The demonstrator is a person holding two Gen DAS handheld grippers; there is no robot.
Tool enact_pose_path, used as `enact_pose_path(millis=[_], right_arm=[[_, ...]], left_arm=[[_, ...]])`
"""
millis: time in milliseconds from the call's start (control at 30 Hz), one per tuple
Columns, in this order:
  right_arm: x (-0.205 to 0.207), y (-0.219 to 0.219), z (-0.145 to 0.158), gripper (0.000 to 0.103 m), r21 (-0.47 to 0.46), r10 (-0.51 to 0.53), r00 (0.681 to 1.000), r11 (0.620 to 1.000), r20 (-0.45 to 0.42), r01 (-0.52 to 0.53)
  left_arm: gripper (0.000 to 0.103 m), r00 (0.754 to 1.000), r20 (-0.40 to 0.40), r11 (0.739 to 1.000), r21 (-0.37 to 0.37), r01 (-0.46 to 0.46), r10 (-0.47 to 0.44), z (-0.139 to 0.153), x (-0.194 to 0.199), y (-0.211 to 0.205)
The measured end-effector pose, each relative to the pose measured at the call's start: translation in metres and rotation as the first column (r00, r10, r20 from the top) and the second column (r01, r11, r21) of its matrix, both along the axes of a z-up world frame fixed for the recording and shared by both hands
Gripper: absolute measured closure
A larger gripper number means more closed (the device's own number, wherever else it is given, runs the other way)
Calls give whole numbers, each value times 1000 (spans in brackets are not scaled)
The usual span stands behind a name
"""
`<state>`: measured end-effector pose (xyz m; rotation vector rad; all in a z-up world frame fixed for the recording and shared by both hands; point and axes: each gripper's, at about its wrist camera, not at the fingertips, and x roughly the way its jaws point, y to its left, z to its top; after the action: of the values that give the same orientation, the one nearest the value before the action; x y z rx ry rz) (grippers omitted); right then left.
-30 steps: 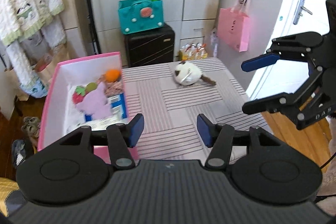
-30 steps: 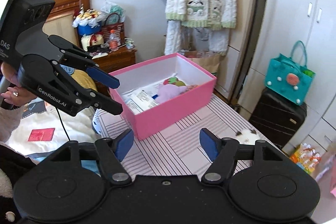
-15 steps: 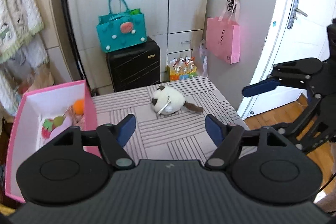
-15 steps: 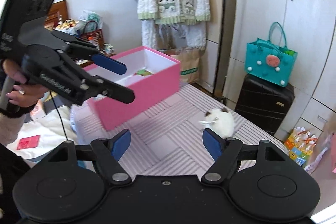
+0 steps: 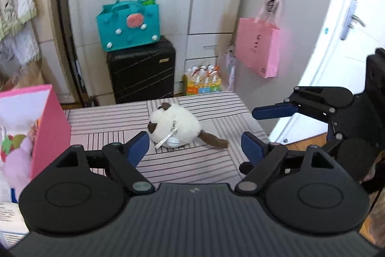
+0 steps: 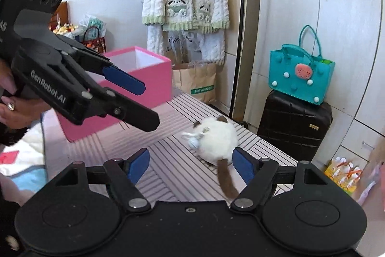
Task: Organize soft objects
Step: 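Withdraw both tools from the shoebox toward the white cat plush, then grasp the white cat plush with the left gripper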
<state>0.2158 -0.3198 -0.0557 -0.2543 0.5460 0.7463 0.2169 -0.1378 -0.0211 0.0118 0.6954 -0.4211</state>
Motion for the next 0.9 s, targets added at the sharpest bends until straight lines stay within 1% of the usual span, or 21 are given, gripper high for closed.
enact_pose_path(millis=[67,200,333,433,533,600,700,833,867,900], right_arm=[[14,1,-11,23,-26,11,1000,1000,-21,-11],[39,3,-31,23,-24,9,999,1000,-38,-10],[53,8,-50,23,-54,-8,1000,998,4,8],[59,17,-66,23,-82,-4,999,997,32,6],[61,26,-73,23,-114,31,997,993,66,-24],[61,32,-74,23,-129,56,995,991,82,-45],[67,37,-75,23,-141,65,993,989,101,-51],[76,40,-80,23,-140,47,993,990,109,-31],[77,40,-81,24,-134,44,994,991,105,-30],[79,40,-82,28,-129,44,995,991,91,-32]], left_arm=[[19,999,-19,999,-19,-26,26,-11,11,0],[18,995,-40,994,-57,-89,87,-32,31,1],[17,990,-58,988,-83,-132,128,-55,46,2],[17,988,-48,984,-94,-149,145,-66,54,3],[17,988,-14,981,-118,-157,156,-69,60,3],[17,989,-16,979,-138,-149,148,-71,65,2],[17,989,-29,980,-134,-149,147,-75,73,-1],[17,983,-34,978,-96,-184,181,-82,80,-4],[17,983,-45,978,-96,-184,180,-84,81,-4],[17,983,-63,979,-99,-180,174,-86,83,-4]])
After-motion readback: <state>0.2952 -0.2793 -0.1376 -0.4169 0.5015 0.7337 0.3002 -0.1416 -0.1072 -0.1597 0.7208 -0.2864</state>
